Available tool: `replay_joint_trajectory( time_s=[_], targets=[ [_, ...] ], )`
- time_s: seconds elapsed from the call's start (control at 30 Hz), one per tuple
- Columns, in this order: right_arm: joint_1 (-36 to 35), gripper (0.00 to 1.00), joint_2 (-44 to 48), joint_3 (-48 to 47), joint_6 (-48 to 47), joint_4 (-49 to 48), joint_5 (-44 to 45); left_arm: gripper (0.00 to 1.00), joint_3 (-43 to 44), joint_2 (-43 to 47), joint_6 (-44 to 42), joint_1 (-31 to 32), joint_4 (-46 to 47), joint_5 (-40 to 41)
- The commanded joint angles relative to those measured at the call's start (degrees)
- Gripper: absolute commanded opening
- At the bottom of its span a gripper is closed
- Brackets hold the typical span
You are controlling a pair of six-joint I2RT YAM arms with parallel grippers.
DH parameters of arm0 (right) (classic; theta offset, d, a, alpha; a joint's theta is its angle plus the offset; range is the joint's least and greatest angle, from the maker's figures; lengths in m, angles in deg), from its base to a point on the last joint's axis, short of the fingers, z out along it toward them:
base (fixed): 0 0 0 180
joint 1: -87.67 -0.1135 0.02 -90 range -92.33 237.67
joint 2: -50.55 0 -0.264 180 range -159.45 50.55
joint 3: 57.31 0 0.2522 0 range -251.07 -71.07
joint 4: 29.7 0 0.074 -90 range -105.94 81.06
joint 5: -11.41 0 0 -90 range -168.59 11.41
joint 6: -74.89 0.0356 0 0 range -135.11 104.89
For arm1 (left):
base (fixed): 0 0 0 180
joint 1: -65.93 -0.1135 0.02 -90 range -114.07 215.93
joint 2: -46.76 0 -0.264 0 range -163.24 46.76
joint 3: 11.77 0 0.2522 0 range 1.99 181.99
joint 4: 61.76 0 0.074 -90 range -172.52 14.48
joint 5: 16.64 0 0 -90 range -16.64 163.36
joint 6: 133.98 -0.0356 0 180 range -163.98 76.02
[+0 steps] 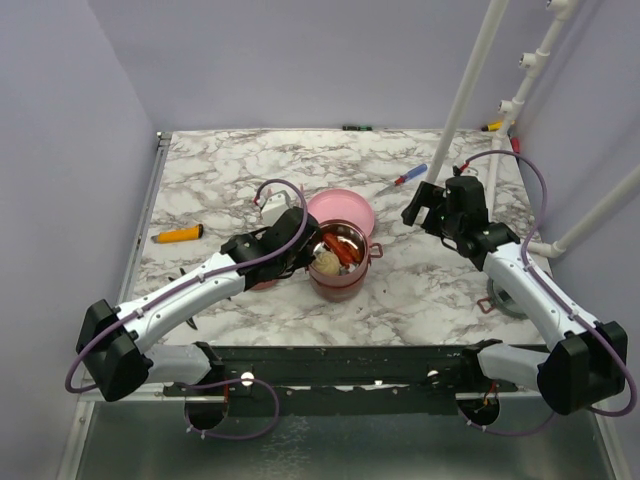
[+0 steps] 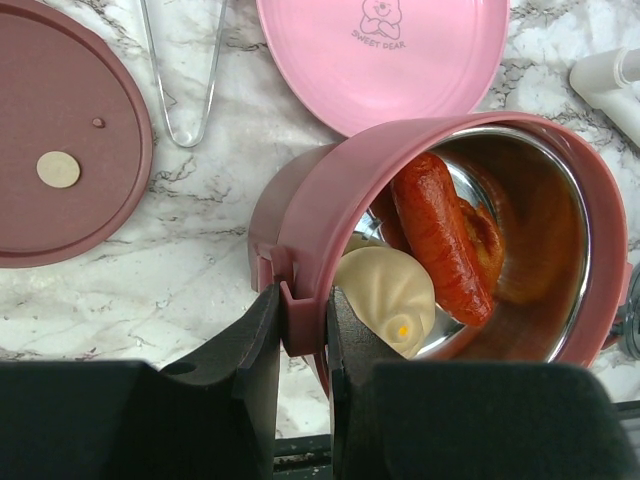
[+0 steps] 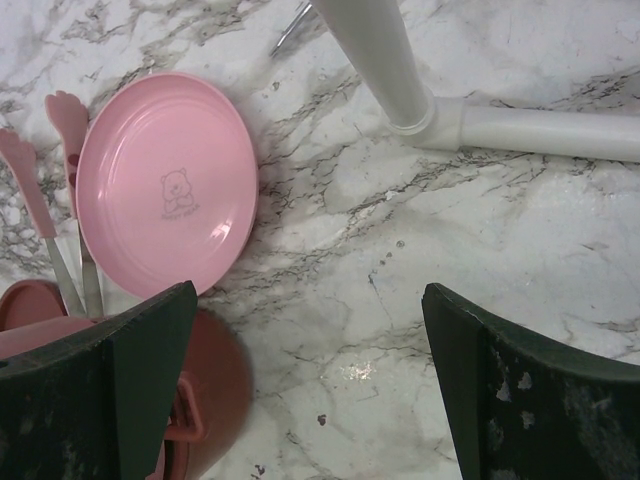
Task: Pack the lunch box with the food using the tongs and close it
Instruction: Place the packing box into the packing box.
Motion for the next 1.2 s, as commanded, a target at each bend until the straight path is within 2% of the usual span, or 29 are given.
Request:
replay_joint_trajectory(
  time_s=[0.0,0.6,0.77,1.17],
  targets=[
    [-0.08,0.99,-0.58,0.73,0.66,-0.23,-1.12,0.00,0.06,-0.33,1.53,0.48,2.40,-0.57],
    [-0.10,0.99,-0.98,1.22,0.89,-0.40,-1.95,0.00,0.39,-1.24,0.43,0.81,2.08,-1.92],
    [-0.10,0.99,-1.38,1.29,1.07,-0.57,-2.50,0.09,1.05,-1.04,0.25,0.80,0.46,-0.83],
    [-0.10,0.99,-1.82,1.43,0.92,-0.67,-3.71,0.44,4.74,-1.84,-2.65,0.80,-2.30,1.20]
  ],
)
